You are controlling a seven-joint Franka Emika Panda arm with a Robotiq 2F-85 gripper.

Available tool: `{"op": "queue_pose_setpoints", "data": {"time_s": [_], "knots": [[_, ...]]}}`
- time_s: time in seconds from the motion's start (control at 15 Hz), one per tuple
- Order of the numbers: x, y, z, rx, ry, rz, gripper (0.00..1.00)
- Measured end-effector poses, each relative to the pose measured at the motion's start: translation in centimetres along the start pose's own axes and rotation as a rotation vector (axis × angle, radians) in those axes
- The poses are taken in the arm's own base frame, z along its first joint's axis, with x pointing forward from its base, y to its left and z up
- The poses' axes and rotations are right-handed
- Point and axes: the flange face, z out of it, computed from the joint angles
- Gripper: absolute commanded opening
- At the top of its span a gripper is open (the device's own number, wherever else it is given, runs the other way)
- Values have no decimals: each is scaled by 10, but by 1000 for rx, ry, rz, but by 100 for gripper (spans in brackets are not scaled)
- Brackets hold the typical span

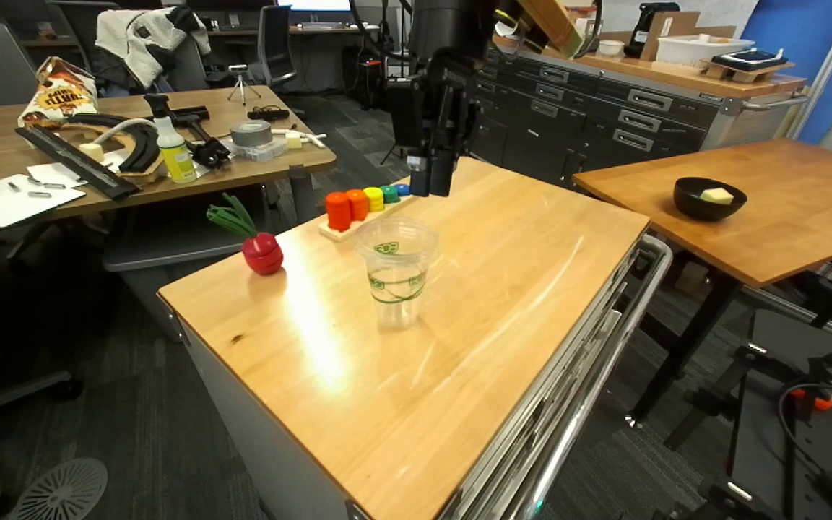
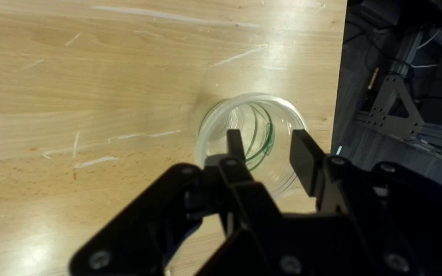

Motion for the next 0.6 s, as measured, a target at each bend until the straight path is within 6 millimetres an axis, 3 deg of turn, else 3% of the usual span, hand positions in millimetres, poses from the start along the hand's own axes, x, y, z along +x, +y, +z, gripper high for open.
{"op": "queue_pose_setpoints", "data": {"time_s": [0.27,0.6], "knots": [[4,1,-4,-2,26,1,99],[7,8,-34,-103,45,-20,100]]}}
